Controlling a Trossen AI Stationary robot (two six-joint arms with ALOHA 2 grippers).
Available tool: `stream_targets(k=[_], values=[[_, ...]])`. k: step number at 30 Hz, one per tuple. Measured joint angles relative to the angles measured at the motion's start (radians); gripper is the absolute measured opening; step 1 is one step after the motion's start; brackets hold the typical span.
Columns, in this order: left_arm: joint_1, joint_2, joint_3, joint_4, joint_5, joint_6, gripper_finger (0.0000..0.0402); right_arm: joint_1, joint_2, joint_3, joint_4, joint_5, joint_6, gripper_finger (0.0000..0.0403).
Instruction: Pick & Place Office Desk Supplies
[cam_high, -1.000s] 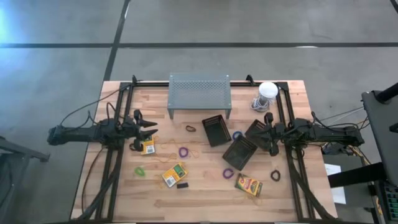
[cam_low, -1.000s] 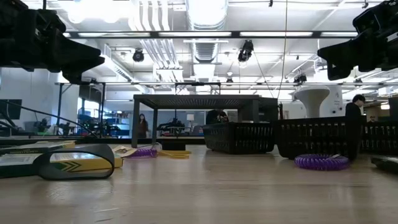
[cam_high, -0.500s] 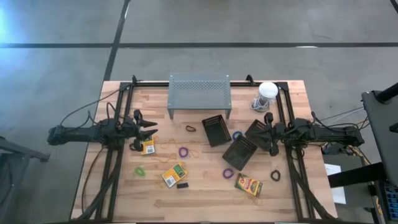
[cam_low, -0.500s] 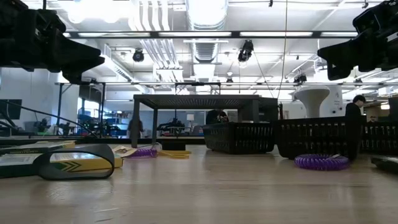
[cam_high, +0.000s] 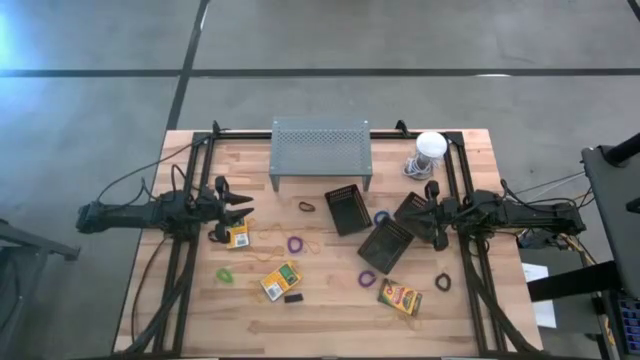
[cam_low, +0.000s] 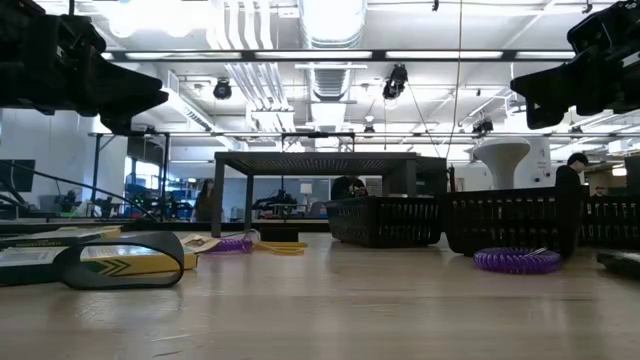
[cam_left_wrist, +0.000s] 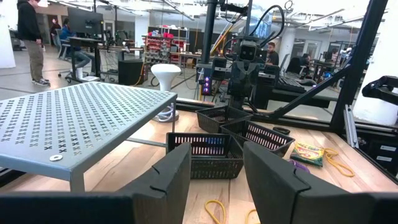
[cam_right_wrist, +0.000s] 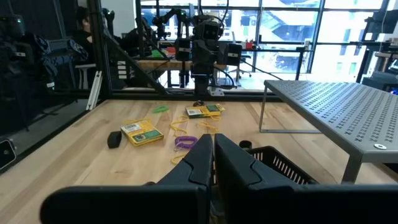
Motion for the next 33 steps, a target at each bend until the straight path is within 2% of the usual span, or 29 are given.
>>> stream_targets(k=[24, 33], values=[[0.000, 0.000, 0.000, 0.000, 0.000, 0.000, 0.0152, 0.000, 0.000, 0.000, 0.002, 0.000, -0.002, 0.0013], [0.000, 0.000, 0.000, 0.029, -0.036, 0.031, 0.0152, 0.000, 0.001, 0.000, 0.124, 0.000, 0.006, 0.0013]])
